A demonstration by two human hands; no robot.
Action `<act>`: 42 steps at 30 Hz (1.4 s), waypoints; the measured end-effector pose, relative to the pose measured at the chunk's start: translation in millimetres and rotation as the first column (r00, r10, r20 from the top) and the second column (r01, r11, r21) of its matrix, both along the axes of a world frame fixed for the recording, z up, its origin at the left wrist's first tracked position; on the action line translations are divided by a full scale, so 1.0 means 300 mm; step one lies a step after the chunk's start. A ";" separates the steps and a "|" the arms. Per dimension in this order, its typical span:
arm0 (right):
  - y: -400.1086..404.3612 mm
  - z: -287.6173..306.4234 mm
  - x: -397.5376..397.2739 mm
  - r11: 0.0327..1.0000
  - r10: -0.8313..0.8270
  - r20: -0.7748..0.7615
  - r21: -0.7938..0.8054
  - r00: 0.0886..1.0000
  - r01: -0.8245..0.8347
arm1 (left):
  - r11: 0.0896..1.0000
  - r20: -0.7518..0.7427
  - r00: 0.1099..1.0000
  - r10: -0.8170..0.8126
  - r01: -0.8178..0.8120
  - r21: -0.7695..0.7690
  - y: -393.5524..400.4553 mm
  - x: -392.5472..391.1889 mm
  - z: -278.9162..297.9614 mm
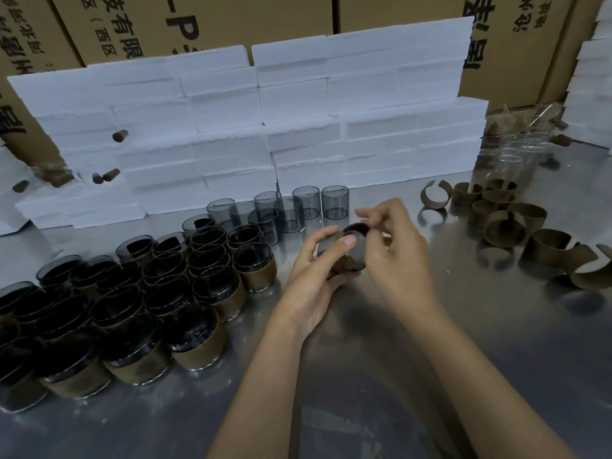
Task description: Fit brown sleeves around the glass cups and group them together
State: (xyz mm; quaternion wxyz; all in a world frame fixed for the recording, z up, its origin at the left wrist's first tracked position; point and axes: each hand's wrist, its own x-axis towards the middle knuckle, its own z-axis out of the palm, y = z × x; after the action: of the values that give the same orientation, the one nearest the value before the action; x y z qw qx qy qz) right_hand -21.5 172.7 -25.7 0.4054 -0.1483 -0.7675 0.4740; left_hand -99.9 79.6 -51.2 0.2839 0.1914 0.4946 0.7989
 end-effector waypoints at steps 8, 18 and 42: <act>0.047 -0.030 -0.016 0.862 0.307 0.244 -0.481 0.920 -0.160 | 0.996 0.002 0.996 -0.087 0.087 -0.016 -0.013 -0.005 0.001; 0.042 -0.032 -0.022 0.886 0.264 0.229 -0.442 0.937 -0.142 | 0.995 0.006 0.995 -0.096 0.096 -0.016 -0.021 -0.012 -0.002; 0.008 -0.060 -0.059 0.843 0.115 0.076 -0.535 0.990 -0.057 | 0.985 0.196 0.966 0.167 -0.153 -0.085 0.001 -0.021 0.010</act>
State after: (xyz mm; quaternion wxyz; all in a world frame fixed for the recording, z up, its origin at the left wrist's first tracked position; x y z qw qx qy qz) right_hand -39.3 175.0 -43.7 0.2861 -0.2447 -0.6325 0.6769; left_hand -106.2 79.9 -48.3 0.2737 0.0584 0.5041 0.8170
